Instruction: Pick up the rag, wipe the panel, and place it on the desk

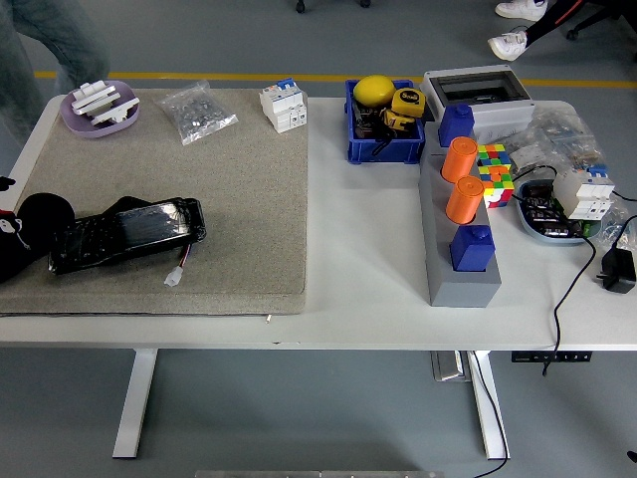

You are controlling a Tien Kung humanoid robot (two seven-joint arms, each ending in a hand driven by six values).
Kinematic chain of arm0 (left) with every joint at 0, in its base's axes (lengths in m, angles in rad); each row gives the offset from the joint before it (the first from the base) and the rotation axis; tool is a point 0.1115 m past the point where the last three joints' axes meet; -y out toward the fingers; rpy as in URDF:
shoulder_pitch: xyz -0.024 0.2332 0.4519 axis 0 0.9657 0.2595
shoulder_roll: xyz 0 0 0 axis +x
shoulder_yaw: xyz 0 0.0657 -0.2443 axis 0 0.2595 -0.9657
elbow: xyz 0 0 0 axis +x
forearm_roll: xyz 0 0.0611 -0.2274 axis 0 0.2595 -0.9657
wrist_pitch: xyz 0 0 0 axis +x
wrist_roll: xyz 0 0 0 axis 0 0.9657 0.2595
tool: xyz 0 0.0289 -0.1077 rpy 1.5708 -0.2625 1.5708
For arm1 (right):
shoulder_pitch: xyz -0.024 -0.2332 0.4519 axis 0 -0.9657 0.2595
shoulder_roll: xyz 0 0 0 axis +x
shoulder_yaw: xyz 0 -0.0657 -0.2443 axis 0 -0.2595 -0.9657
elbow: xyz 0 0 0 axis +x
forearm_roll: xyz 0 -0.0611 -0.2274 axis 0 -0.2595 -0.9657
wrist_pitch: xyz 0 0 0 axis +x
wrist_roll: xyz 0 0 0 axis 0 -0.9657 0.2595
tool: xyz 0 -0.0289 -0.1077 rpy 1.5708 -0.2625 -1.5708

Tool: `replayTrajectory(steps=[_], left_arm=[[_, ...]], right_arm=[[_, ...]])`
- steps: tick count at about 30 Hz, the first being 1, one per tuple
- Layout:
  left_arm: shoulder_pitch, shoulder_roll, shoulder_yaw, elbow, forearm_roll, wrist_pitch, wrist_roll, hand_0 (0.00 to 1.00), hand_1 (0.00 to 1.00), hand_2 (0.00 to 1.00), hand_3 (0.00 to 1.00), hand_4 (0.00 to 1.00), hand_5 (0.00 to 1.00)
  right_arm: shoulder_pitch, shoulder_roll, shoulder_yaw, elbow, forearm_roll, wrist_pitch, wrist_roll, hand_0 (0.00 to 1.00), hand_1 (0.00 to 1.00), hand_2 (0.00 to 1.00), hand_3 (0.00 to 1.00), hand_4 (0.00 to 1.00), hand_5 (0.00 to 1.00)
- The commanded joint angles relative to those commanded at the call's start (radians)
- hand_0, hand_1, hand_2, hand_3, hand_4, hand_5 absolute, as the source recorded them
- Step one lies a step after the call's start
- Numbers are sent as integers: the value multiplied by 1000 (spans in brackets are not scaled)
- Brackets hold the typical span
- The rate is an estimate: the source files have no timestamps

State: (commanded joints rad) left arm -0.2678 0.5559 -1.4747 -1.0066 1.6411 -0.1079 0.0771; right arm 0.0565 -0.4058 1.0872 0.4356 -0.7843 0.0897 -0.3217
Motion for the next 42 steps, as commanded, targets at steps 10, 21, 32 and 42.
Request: replayTrajectory(steps=[10,21,32,42], left_arm=[[-60,8,74,82,19,-8,22,919,944,885,827,877,108],[-140,15,197,259,-72,29,-26,867,870,815,713,881,117],[-159,5,258,294,-103,79,-54,602,685,657,588,741,90],[-186,-14,305,332,-108,130,-58,473,557,605,570,625,66]], right_arm=[[3,-1,4,6,-2,-2,2,796,551,698,710,998,698],[4,4,0,9,-2,-3,4,797,551,698,710,998,697],[4,4,3,11,4,-9,10,796,550,697,711,998,698],[8,5,6,15,6,-18,17,797,552,698,710,998,699]])
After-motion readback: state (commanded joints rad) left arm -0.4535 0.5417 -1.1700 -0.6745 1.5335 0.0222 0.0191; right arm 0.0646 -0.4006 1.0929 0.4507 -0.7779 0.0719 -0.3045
